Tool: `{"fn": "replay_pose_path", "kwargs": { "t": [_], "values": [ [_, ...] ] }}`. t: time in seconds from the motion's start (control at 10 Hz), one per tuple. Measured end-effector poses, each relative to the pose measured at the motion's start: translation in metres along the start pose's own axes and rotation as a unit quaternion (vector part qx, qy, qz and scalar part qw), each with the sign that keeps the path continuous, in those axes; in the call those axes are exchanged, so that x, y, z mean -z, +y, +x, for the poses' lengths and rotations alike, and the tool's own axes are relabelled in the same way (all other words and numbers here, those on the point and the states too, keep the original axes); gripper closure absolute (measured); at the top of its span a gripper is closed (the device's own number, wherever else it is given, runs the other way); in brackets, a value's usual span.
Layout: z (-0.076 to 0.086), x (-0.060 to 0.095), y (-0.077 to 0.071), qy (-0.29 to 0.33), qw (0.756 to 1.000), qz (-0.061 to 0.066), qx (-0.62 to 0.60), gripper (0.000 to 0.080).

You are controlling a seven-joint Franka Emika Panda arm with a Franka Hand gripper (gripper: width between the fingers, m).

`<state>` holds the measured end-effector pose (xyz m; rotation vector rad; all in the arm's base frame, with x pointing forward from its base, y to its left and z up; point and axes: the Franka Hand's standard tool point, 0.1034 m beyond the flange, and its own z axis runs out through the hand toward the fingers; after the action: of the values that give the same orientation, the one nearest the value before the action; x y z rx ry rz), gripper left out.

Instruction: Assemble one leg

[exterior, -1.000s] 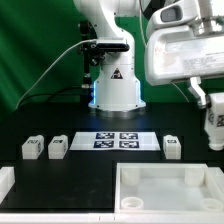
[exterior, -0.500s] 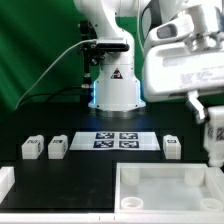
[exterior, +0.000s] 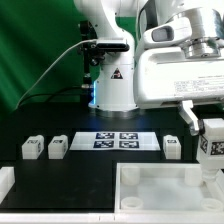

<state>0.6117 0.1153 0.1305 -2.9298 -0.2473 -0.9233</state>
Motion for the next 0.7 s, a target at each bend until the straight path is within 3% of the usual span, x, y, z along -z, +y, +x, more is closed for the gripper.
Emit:
{"fn": "replay_pose_path", "kwargs": {
  "t": [0.5, 0.7],
  "values": [
    [-0.001, -0.001, 0.0, -0.001, 1.0, 0.0, 0.002, 0.0506],
    [-0.008, -0.011, 0.007, 0.005, 1.0, -0.004, 0.005, 0.0506]
  ]
}}
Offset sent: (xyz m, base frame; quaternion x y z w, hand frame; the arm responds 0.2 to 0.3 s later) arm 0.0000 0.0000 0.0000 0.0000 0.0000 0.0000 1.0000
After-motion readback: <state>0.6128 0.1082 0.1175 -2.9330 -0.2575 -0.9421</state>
